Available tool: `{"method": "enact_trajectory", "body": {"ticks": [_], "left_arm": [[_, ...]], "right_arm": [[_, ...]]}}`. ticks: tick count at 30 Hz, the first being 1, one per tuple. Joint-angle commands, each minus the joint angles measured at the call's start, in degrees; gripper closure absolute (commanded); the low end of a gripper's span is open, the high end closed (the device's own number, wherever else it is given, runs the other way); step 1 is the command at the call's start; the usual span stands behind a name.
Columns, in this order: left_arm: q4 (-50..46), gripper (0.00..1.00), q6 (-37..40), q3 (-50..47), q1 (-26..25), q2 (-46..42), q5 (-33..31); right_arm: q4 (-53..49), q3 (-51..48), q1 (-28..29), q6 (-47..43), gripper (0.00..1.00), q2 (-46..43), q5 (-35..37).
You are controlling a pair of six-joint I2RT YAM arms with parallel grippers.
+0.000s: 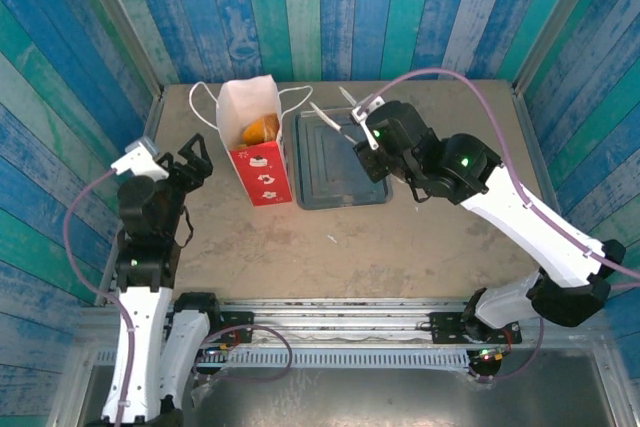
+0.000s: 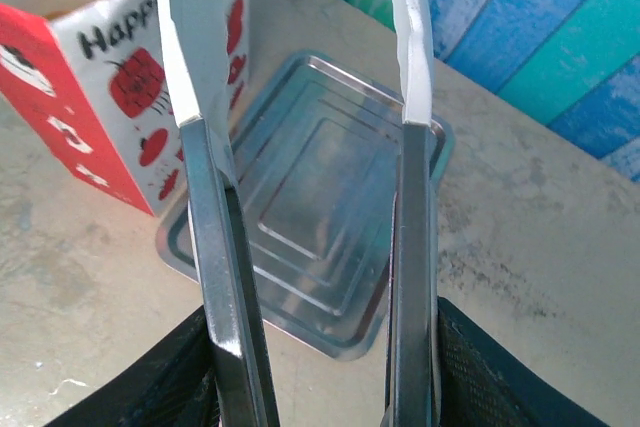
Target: Place the fake bread into the paper bag
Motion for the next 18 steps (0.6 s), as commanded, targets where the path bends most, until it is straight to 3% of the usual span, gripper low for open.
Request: {"method": "enact_trajectory", "body": {"ticks": [1, 7, 12, 18], "left_arm": [[-1.66, 0.06, 0.26, -3.88, 0.24, -3.44, -7.42], [-3.40, 0.06, -2.90, -10.12, 0.24, -7.54, -14.24], [-3.02, 0.06, -5.76, -13.14, 0.23, -7.97, -14.95], [-2.64, 0.06, -6.45, -13.56, 0.24, -7.49, -14.95]], "right_arm": [[4.94, -6.13, -1.24, 3.70, 0.47, -2.55, 2.47], [12.54, -19.05, -4.94, 7.35, 0.48, -3.96, -0.34], [20.46, -28.33, -8.14, 9.03, 0.49, -1.86, -3.64], [28.01, -32.62, -11.81, 9.25, 0.49, 4.85, -5.79]]}}
